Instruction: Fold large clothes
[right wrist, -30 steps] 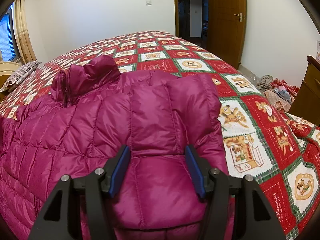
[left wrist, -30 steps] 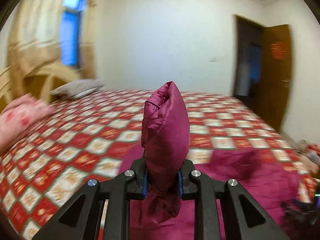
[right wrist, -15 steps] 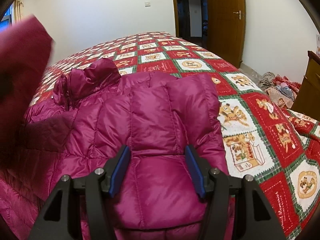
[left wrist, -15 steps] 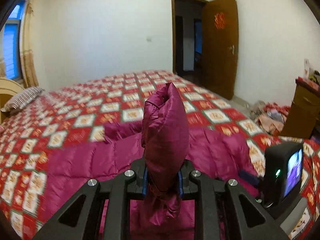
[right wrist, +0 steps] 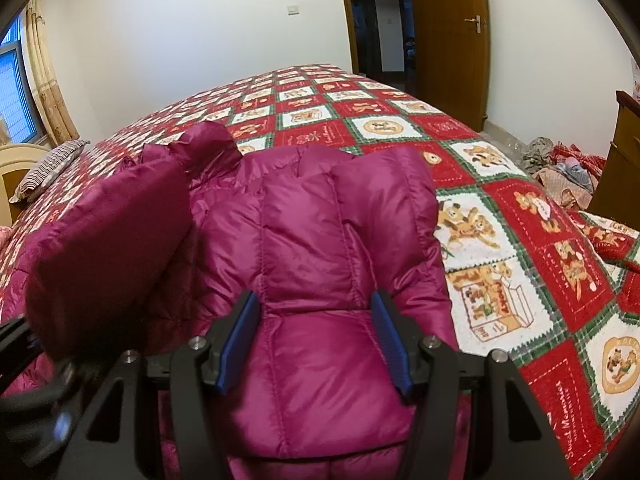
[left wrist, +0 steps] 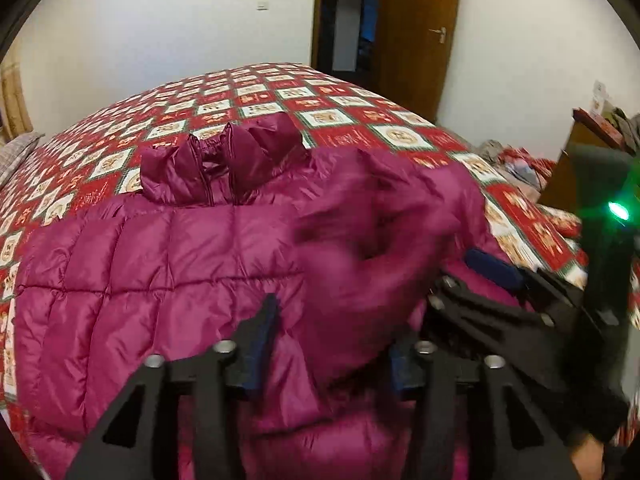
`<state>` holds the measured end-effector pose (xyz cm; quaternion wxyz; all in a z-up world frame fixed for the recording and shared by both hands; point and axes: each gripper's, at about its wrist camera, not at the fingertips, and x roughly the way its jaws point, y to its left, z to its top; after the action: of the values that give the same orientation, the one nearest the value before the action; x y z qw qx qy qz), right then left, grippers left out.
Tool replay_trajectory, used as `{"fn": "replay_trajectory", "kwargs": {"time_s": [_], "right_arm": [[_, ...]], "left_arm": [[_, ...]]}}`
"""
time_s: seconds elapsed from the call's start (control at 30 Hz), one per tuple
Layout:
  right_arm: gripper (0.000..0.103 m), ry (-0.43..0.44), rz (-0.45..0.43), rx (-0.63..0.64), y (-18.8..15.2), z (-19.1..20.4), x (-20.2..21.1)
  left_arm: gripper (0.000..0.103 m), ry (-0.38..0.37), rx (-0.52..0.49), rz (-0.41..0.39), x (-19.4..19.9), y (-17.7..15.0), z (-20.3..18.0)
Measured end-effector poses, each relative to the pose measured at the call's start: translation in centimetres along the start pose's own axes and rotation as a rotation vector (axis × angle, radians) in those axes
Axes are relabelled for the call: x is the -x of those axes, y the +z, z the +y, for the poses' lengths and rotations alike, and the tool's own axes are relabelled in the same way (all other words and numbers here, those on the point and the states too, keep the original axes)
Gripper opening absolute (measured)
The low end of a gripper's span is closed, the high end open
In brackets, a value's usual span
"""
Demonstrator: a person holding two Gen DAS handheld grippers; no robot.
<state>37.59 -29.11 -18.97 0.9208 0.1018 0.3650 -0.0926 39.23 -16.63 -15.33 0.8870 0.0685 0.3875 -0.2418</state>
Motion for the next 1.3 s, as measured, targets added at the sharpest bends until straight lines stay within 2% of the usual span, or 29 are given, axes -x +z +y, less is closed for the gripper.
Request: {"fn": "replay_trajectory", "kwargs": {"time_s": [0.03,0.1,0.27,0.33,0.4,0.5,0.57,0.63,0.7,0.73,0.77,0.83,0.87,0.97,1.1,1.23,1.3], "right_arm": [[0.063,-0.002,0.001,0.004,0.0,0.0,0.0],[0.065,-0.003,0.006,0.012,0.1,0.1,-0.2],[0.065,0.017,0.014,0.004,0.4,-0.1,0.7],[0.066,0.016,-0.025,-0.036,0.8,-0.9,2.7],[0.074,0.023,-0.087,-0.075,1.1,-1.5,5.5],[0.084,0.116,-0.118,-0.119,1.8,-1.1,7.9],[0.096,0.202,-0.104,-0.138,2.2,0.2,8.2],[0.096,0.217,-0.049,-0.120,2.3,2.0,7.2],[0.090,0.157,0.037,-0.061,1.9,4.1,4.9],[0.078,0.148,0.078,-0.039,1.6,4.8,3.9],[0.061,0.147,0.139,-0.020,1.1,5.5,2.5],[0.042,0.146,0.187,0.008,0.6,6.0,1.2],[0.034,0.146,0.182,0.023,0.6,6.1,1.3],[0.029,0.116,0.129,0.077,1.0,6.5,2.8],[0.029,0.041,0.111,0.156,0.9,6.0,3.0],[0.031,0.052,0.140,0.142,-0.1,4.6,1.4],[0.033,0.047,0.122,0.165,-0.6,4.9,1.0]], "left_arm": [[0.065,-0.001,-0.009,-0.010,0.9,-0.5,0.1],[0.072,0.006,-0.011,-0.025,2.5,-1.2,0.8],[0.073,0.003,0.042,-0.062,7.2,-2.3,4.5],[0.073,0.010,0.082,-0.085,8.9,-2.2,6.9],[0.073,0.032,0.136,-0.096,10.0,-2.1,9.4],[0.073,0.088,0.221,-0.112,10.9,-1.9,13.4],[0.073,0.183,0.280,-0.103,10.6,-1.5,15.9],[0.073,0.238,0.319,-0.094,10.2,-1.1,17.4],[0.073,0.297,0.346,-0.075,9.7,-0.5,18.7],[0.073,0.323,0.357,-0.069,9.5,-0.3,19.1],[0.073,0.341,0.367,-0.067,9.3,0.1,19.5],[0.073,0.365,0.393,-0.065,9.0,0.8,20.4],[0.073,0.377,0.405,-0.064,8.9,1.1,20.7],[0.073,0.415,0.443,-0.041,7.2,1.8,20.9],[0.073,0.536,0.398,0.031,3.6,1.2,19.7],[0.075,0.563,0.375,0.078,0.0,-1.4,19.6],[0.075,0.571,0.354,0.067,-1.0,-2.3,19.6]]}}
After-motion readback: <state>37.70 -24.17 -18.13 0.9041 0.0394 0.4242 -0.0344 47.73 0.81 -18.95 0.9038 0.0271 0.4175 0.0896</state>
